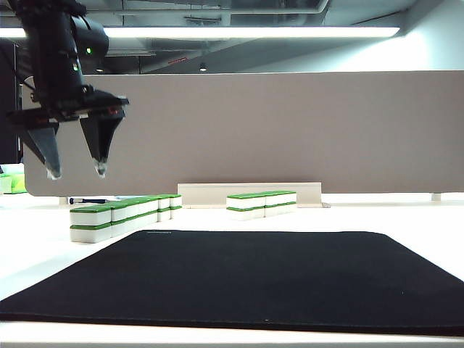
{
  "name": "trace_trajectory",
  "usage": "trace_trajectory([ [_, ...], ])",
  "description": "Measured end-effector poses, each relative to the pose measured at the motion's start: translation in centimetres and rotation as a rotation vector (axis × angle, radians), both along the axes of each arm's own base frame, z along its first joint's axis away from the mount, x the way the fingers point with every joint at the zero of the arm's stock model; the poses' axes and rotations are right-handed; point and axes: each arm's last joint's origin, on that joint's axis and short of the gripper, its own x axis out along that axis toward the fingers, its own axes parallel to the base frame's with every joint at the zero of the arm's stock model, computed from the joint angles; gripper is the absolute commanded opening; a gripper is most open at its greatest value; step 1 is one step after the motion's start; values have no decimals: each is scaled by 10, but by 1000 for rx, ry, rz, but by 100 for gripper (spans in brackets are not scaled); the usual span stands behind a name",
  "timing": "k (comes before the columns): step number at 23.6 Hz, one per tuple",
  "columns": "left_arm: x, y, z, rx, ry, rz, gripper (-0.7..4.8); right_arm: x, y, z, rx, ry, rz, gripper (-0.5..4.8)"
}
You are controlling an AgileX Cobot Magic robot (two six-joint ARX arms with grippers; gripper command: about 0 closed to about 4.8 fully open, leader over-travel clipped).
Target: Take a mahjong tile from the mahjong wall and then place it on the table close to you.
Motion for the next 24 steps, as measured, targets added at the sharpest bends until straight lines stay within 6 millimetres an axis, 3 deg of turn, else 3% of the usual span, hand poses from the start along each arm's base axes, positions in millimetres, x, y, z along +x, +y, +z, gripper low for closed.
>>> trace_trajectory([
  [10, 16, -6, -36, 17, 72, -12, 376, 0, 0, 0, 0, 2, 0, -2],
  [24, 29, -8, -66, 25, 112, -12, 363, 0, 0, 0, 0, 2, 0, -2],
])
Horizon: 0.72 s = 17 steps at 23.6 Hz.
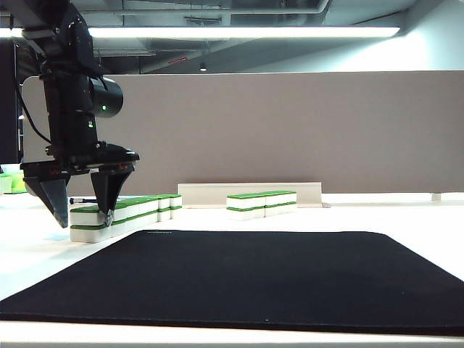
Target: Take a mahjong tile from the mahjong wall and then place it on the table close to you.
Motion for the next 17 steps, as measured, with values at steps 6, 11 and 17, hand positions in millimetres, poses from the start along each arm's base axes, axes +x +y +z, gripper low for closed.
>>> trace_trajectory([
  [6, 1, -14, -9, 11, 0, -64, 294, 0, -1, 0, -9, 0, -22, -2],
  [11, 2, -17, -12, 50, -1, -78, 294, 0, -1, 0, -9, 0, -23, -2],
  [17, 2, -17, -13, 50, -7, -78, 236, 0, -1, 0, -9, 0, -23, -2],
])
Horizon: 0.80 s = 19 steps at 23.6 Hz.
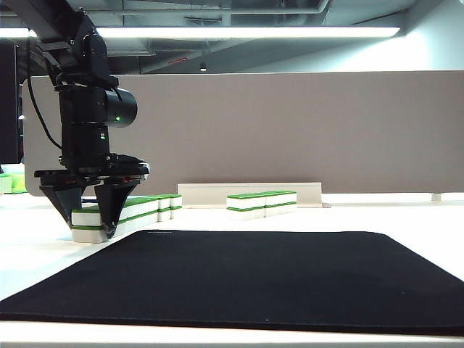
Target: Take a mahjong tile from the mahjong wall and then place it on the table close to you.
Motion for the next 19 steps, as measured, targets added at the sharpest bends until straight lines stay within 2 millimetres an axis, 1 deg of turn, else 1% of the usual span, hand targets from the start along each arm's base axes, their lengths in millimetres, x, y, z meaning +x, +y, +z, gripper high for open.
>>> trace_trajectory([
  [2, 0, 0, 0, 0, 0, 1, 207, 0, 0, 0, 0, 0, 0, -2],
  [3, 0, 0, 0, 0, -1, 0, 205, 0, 0, 0, 0, 0, 0, -1],
  [9, 0, 0, 0, 1, 3, 0, 205, 0, 0, 0, 0, 0, 0, -2],
  [11, -2, 1, 0, 6, 21, 0, 205, 0, 0, 0, 0, 0, 0, -1],
  [15, -12, 3, 0, 29, 119, 0, 205, 0, 0, 0, 0, 0, 0, -1],
  [19, -15, 3, 0, 35, 145, 0, 205, 0, 0, 0, 0, 0, 0, -2],
])
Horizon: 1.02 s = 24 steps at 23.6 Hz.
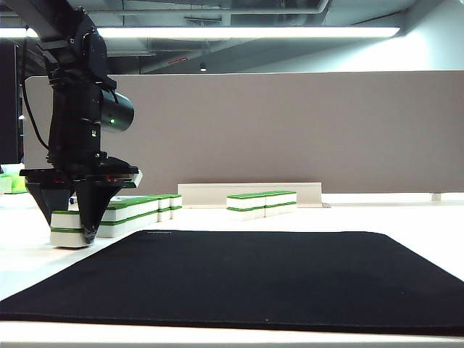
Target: Take a mahjong tile from the mahjong wall and then place it on the table close to you.
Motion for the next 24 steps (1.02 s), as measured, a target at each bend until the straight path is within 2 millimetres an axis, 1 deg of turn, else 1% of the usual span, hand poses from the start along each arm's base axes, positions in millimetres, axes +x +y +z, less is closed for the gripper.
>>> trace_trajectory([
  [3, -1, -1, 4, -2, -5, -3, 205, 0, 0, 0, 0, 0, 0, -1],
  [7, -6, -7, 24, -12, -43, -20, 205, 0, 0, 0, 0, 0, 0, -1],
  [10, -9, -17, 38, -25, -83, -47, 205, 0, 0, 0, 0, 0, 0, -1],
  [14, -14, -35, 43, -31, -100, -109, 205, 0, 0, 0, 0, 0, 0, -1],
  [16, -25, -61, 43, -31, -98, -266, 206, 0, 0, 0, 0, 0, -1, -1],
  [17, -28, -70, 43, -32, -101, -323, 206, 0, 0, 0, 0, 0, -1, -1],
  [19, -43, -104, 43, -39, -127, -527, 206, 0, 0, 0, -3, -2, -1, -1],
  [23, -56, -136, 44, -61, -191, -651, 206, 0, 0, 0, -20, -17, 5, -1],
  [24, -62, -150, 45, -76, -231, -698, 206, 0, 0, 0, -23, -20, 5, -1],
])
